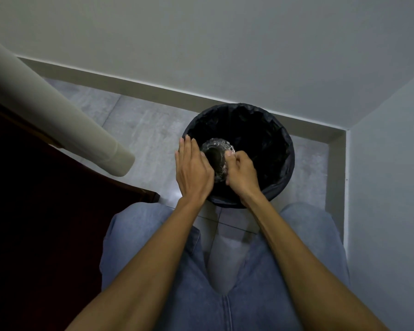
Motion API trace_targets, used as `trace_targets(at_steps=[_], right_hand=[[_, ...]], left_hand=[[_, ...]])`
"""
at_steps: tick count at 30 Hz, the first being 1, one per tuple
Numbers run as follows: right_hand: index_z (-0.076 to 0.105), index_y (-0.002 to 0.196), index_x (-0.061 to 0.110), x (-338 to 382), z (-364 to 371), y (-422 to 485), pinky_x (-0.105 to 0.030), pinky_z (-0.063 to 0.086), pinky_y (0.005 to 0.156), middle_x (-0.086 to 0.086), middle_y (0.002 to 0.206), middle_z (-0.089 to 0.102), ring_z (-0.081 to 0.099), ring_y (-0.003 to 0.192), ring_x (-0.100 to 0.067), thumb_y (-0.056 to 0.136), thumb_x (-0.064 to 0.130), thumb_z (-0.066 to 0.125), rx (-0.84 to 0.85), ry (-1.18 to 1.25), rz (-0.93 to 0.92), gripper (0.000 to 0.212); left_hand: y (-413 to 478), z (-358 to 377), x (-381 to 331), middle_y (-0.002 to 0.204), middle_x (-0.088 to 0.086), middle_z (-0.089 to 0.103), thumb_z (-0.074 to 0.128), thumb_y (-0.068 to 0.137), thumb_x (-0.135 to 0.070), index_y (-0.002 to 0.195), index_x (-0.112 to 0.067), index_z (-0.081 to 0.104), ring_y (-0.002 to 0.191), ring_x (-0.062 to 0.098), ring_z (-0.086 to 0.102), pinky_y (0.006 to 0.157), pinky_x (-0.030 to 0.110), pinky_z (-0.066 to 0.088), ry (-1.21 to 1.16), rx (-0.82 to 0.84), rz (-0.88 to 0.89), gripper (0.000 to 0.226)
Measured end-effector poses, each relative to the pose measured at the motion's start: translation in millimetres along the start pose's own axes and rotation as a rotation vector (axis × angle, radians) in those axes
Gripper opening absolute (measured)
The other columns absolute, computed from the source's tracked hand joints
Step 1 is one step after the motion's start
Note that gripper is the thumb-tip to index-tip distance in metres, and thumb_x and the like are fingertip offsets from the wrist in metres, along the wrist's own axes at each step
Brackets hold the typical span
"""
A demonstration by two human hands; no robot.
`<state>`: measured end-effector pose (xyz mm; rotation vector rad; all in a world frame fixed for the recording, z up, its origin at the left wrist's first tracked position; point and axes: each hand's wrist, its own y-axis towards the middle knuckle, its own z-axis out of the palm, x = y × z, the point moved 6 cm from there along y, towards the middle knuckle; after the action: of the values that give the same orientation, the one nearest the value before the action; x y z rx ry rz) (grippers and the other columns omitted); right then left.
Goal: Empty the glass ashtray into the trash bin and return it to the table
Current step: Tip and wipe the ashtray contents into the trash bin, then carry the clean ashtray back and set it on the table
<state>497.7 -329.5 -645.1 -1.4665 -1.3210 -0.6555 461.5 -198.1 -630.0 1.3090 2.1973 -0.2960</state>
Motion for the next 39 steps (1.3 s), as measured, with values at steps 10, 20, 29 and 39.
trace_targets(at_steps=[10, 20, 29, 39], right_hand=[[0.057, 0.103, 0.01, 35.7, -16.2, -32.6, -0.042, 0.052, 0.063, -0.008, 0.103, 0.05, 0.054, 0.081, -0.024, 0.091, 0.034, 0.063, -0.093, -0.651, -0.66, 0.028], [0.058, 0.134, 0.015, -8.8, -43.2, 1.4, -0.032, 0.06, 0.076, -0.006, 0.12, 0.062, 0.069, 0.073, -0.016, 0.098, 0.043, 0.051, -0.078, -0.058, -0.069, 0.046], [0.063, 0.113, 0.032, 57.6, -66.3, -41.1, -0.022, 0.045, 0.041, -0.006, 0.087, 0.075, 0.063, 0.049, -0.015, 0.105, 0.027, 0.036, -0.116, 0.112, 0.098, 0.029], [0.065, 0.126, 0.032, 259.2, -138.6, -151.8, -0.041, 0.052, 0.099, 0.022, 0.104, 0.064, 0.062, 0.104, -0.007, 0.103, 0.032, 0.04, -0.141, -0.028, -0.012, 0.033]], left_hand=[[33.7, -5.3, -11.4, 0.065, 0.007, 0.059, 0.052, 0.076, -0.022, 0.064, -0.016, 0.057, 0.069, 0.025, 0.058, 0.067, 0.037, 0.047, -0.646, 0.284, -0.604, 0.015], [18.8, 8.7, -1.2, 0.107, 0.018, 0.069, 0.05, 0.096, 0.005, 0.134, 0.0, 0.056, 0.075, 0.022, 0.068, 0.082, 0.037, 0.061, -0.938, 0.183, -0.761, 0.038], [2.1, -53.3, -61.0, 0.116, 0.015, 0.07, 0.05, 0.099, -0.001, 0.134, 0.0, 0.057, 0.085, 0.016, 0.068, 0.079, 0.028, 0.058, -0.992, 0.229, -0.725, 0.035], [-20.7, -249.8, -147.4, 0.107, 0.002, 0.077, 0.066, 0.09, -0.016, 0.118, -0.016, 0.072, 0.1, 0.019, 0.074, 0.09, 0.04, 0.059, -0.903, 0.252, -0.717, 0.029]])
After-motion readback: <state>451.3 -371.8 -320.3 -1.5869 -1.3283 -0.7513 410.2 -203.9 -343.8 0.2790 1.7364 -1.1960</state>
